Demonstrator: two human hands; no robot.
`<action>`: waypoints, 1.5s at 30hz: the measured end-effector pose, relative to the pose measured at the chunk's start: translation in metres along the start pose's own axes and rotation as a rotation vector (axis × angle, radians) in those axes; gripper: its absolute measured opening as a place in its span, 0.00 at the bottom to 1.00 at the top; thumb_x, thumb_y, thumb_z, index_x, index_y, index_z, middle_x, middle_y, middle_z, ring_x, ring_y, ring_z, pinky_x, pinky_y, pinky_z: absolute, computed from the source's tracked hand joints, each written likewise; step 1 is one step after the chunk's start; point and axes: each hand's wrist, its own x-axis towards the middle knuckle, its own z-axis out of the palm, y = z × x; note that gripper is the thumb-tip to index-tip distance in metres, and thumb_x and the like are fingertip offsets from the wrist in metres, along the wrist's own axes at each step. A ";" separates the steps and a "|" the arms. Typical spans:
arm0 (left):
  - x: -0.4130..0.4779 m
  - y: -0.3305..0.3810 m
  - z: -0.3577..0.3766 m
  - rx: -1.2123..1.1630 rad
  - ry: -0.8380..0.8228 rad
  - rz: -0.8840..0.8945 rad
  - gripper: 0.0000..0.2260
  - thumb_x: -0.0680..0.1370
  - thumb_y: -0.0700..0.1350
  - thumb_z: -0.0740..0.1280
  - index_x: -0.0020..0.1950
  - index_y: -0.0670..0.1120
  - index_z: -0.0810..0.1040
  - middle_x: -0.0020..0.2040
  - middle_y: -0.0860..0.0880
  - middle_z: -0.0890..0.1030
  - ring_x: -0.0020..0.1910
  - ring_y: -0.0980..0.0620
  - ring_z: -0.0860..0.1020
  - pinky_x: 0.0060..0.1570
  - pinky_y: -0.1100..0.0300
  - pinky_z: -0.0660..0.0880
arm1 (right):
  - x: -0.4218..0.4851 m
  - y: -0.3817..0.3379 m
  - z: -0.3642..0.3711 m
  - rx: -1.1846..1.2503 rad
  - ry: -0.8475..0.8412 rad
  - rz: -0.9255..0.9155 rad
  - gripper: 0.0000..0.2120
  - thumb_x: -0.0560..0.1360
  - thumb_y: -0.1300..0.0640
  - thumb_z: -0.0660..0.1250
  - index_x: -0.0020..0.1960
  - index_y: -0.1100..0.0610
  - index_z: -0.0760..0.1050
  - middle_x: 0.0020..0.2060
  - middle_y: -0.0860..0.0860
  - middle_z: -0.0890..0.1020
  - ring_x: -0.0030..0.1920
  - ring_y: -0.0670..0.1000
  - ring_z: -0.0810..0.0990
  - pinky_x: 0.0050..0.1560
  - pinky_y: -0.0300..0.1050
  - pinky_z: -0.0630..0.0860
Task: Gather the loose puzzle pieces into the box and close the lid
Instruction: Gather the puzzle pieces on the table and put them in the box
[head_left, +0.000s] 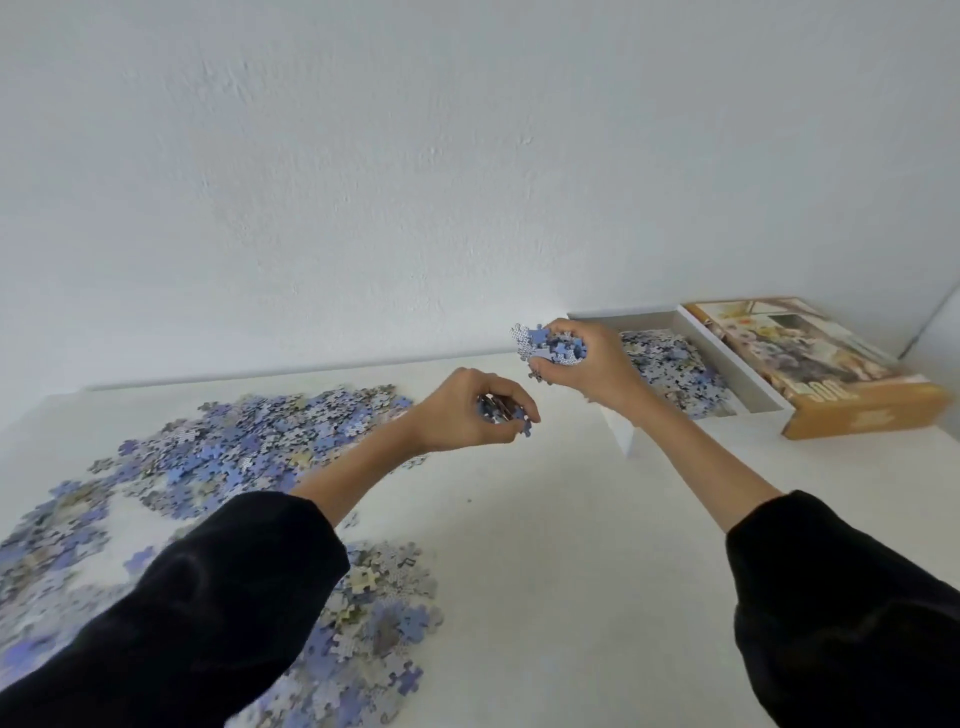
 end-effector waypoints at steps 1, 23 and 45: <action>0.013 0.005 0.008 -0.010 -0.013 0.009 0.08 0.72 0.33 0.67 0.46 0.42 0.82 0.41 0.45 0.84 0.42 0.49 0.81 0.43 0.61 0.75 | 0.003 0.007 -0.013 -0.003 0.003 0.008 0.08 0.70 0.58 0.72 0.47 0.58 0.78 0.39 0.56 0.83 0.39 0.54 0.81 0.42 0.46 0.76; 0.206 0.001 0.132 -0.036 -0.102 0.100 0.07 0.72 0.37 0.69 0.48 0.44 0.83 0.44 0.46 0.84 0.42 0.43 0.82 0.48 0.46 0.77 | 0.057 0.184 -0.132 -0.246 -0.004 0.212 0.24 0.71 0.53 0.71 0.65 0.60 0.71 0.62 0.54 0.74 0.65 0.49 0.67 0.54 0.29 0.57; 0.211 -0.031 0.141 0.569 -0.317 0.031 0.28 0.77 0.56 0.64 0.72 0.46 0.63 0.70 0.45 0.63 0.69 0.48 0.61 0.66 0.55 0.61 | 0.052 0.218 -0.123 -0.437 -0.113 0.012 0.14 0.77 0.53 0.62 0.62 0.52 0.74 0.63 0.48 0.74 0.66 0.47 0.69 0.67 0.46 0.63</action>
